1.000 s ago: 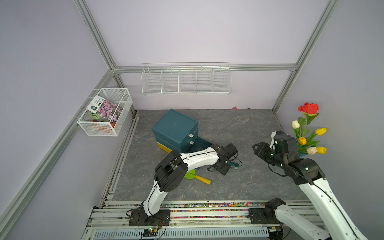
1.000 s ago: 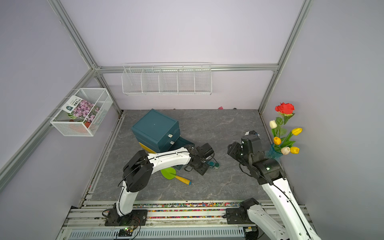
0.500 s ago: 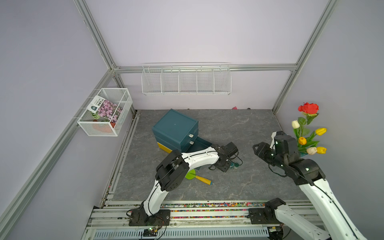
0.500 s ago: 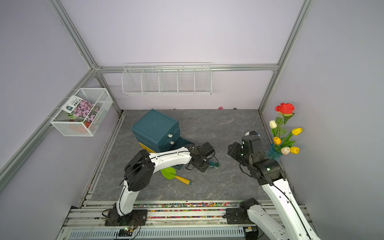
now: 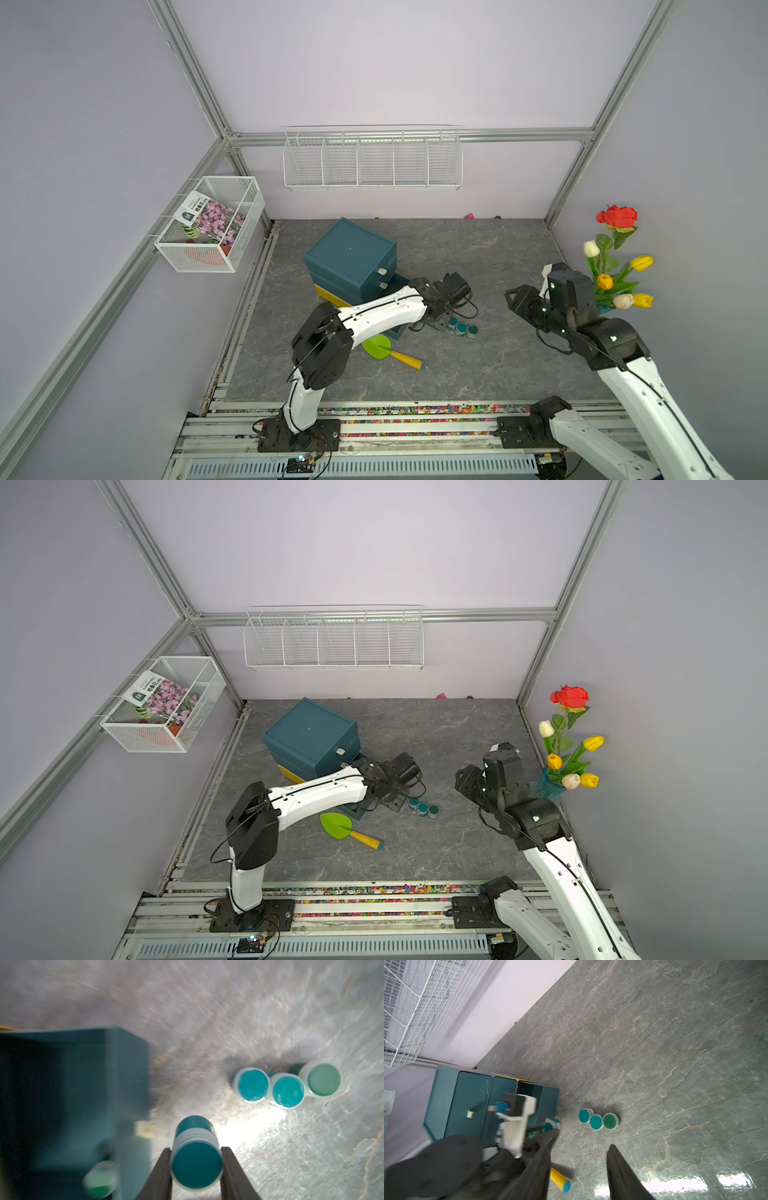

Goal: Put the paint cans in the drawer according to color
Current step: Place the paint can in the drawer.

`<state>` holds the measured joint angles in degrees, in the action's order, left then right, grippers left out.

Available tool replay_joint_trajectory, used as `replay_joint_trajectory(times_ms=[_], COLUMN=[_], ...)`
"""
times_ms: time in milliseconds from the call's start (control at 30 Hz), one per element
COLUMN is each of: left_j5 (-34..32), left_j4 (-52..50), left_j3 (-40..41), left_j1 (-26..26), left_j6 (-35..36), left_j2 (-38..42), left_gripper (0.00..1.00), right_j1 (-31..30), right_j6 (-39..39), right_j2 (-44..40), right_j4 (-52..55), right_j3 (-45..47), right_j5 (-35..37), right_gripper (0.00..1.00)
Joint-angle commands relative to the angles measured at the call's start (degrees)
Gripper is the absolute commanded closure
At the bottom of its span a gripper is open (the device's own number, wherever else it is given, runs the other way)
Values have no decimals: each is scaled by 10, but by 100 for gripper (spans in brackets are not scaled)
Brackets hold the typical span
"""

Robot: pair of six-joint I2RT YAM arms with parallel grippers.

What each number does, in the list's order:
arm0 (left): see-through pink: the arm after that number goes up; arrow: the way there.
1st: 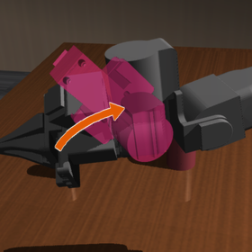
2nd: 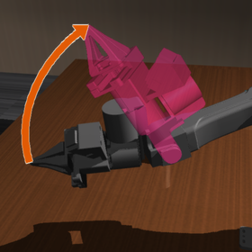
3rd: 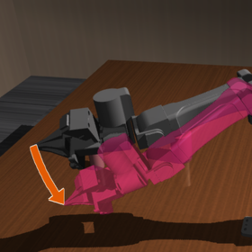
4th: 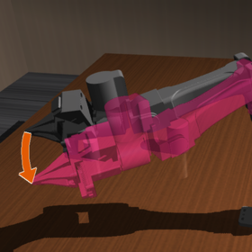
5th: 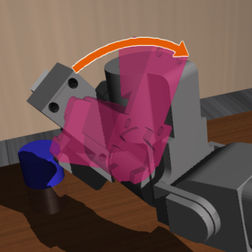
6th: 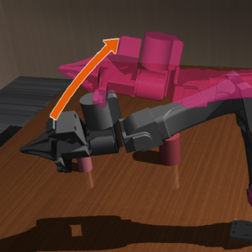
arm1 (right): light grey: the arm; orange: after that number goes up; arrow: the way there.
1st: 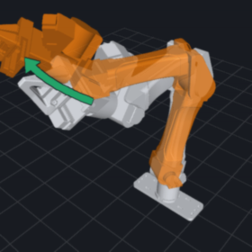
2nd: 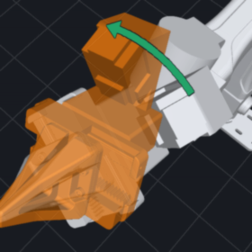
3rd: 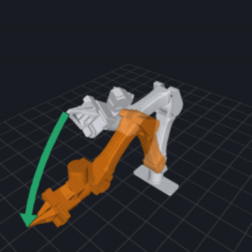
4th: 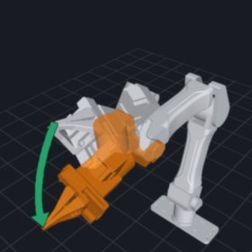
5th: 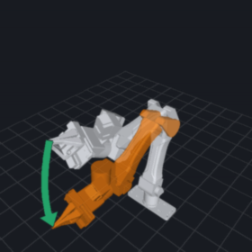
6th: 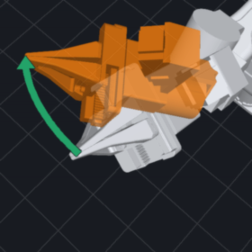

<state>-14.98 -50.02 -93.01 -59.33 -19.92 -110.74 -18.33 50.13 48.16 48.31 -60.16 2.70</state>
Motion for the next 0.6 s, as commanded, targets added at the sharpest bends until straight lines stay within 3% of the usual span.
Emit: replay_joint_trajectory(times_ms=[0,367,567], left_j5=[-44,-23,9], left_j4=[-20,0,-11], left_j3=[7,50,63], left_j1=[29,98,105], left_j6=[-6,6,0], left_j2=[23,0,-17], left_gripper=[84,84,84], right_j1=[4,4,5], right_j6=[1,0,0], right_j2=[4,5,8], right_j4=[-17,-17,-17], right_j3=[6,2,0], right_j5=[-8,-10,-8], right_gripper=[53,53,53])
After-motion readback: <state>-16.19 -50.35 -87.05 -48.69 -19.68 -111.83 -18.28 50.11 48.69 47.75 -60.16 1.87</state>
